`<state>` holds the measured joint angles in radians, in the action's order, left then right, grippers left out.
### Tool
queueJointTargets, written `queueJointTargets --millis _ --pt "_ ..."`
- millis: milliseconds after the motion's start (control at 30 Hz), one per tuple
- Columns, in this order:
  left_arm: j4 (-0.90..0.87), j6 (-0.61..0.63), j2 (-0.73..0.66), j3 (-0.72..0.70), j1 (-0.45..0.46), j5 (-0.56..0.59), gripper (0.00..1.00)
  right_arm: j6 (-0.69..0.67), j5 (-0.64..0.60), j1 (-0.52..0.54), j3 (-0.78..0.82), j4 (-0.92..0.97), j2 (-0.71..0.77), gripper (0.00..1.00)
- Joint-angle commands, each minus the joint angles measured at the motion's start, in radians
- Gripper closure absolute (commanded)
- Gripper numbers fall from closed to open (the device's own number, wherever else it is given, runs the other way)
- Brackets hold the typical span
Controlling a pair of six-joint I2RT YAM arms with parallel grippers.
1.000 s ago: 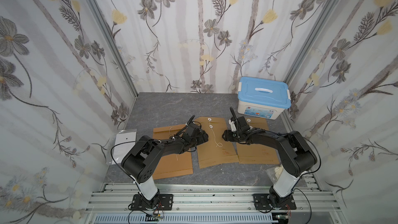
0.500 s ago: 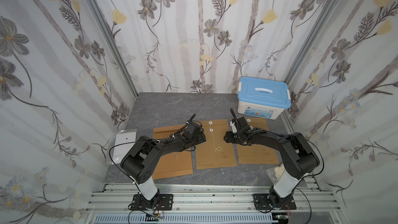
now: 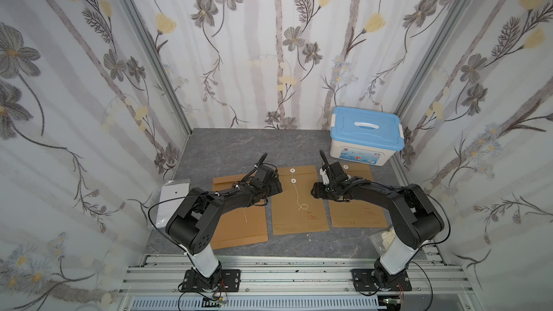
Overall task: Close the mouth of the file bag
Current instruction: Pick up the file bag from the center of the board.
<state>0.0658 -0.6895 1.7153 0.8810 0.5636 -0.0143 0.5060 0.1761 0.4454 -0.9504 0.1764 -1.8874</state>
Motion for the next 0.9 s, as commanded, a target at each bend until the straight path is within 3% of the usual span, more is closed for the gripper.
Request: queueJointTargets --millis 0,333,467,733,800,867 --pt "0.006 0.044 0.030 0.020 -0.002 -0.036 0.20 -0.001 0.005 0.000 -0.034 0.008 -0.009 0.37" --pt "-0.027 0.019 0.118 0.061 -0.008 -0.034 0.19 -0.006 -0.023 0.003 -0.038 0.074 -0.034 0.39" --pt "0.030 0.014 0.120 0.041 -0.008 -0.079 0.21 -0.003 0.044 0.006 -0.036 0.033 -0.047 0.39" --pt "0.174 -0.003 0.084 -0.022 -0.009 -0.161 0.41 0.004 0.073 0.015 -0.038 0.013 -0.061 0.39" --pt "0.201 -0.002 0.070 -0.035 -0.008 -0.176 0.52 0.002 0.070 0.015 -0.037 0.014 -0.059 0.39" --pt "0.232 -0.008 0.059 -0.052 -0.007 -0.176 0.53 0.002 0.070 0.015 -0.036 0.015 -0.061 0.39"
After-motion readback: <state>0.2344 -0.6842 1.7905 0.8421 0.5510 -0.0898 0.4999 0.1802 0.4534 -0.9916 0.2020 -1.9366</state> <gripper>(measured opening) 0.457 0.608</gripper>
